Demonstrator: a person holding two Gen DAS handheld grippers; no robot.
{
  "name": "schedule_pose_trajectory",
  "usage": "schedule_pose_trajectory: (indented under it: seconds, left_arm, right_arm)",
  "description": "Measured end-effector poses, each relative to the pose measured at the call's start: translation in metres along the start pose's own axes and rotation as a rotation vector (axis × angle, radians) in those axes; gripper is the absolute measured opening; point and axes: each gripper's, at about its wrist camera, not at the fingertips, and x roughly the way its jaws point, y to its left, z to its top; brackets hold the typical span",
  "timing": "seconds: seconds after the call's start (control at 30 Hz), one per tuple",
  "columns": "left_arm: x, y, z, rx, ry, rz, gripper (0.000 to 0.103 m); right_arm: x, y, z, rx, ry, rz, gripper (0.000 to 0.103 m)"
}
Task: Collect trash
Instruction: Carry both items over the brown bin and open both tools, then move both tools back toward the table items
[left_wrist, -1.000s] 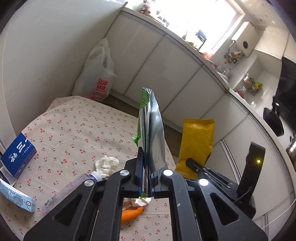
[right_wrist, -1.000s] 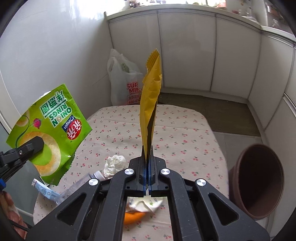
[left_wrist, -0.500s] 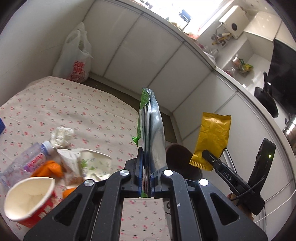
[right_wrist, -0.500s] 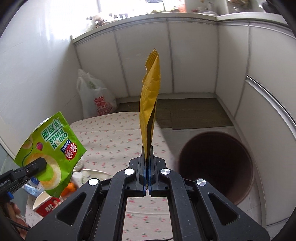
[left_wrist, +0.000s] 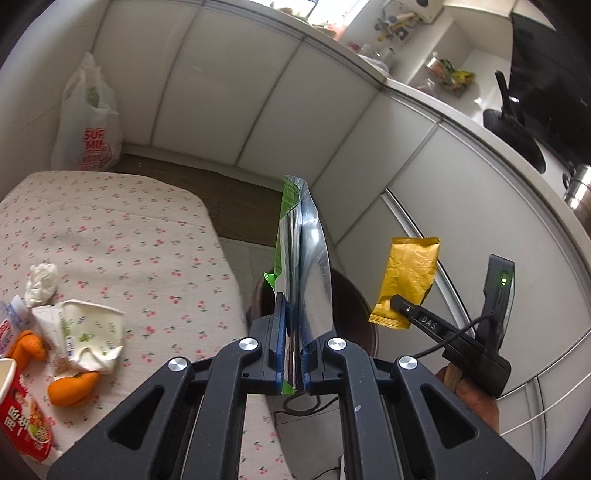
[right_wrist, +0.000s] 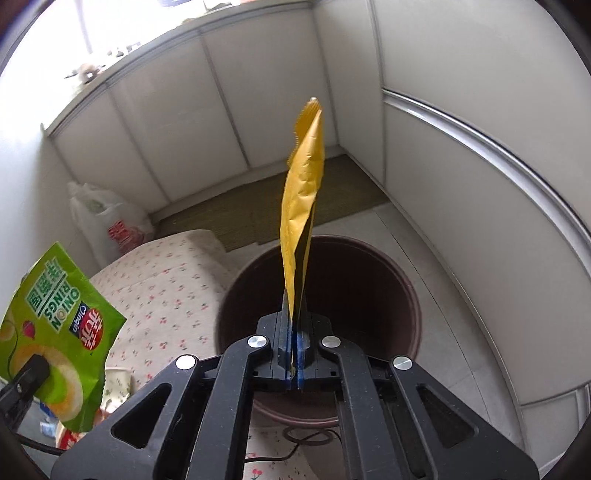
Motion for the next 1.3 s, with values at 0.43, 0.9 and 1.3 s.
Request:
schedule_pose_trajectory:
  seconds: [0.43,0.9,1.3]
  left_arm:
    - [0.095,-0.045,0.006,0.021,0.130,-0.012,0.008]
    - [0.107,-0.038,0.003,-0.022,0.136,0.020,0.036]
    - [0.060,0.003,-0.011,-0.058,0.087,0.098,0.037]
  right_arm:
    - [0.010,-0.070,0.011,0.215,0.021,-0.095,0.077]
    - [-0.008,-0.062,0.001,0.109,0.013,-0.075,0.086]
    - [-0.007,-0.005,-0.011,-0.031,0.017,-0.052,0.090]
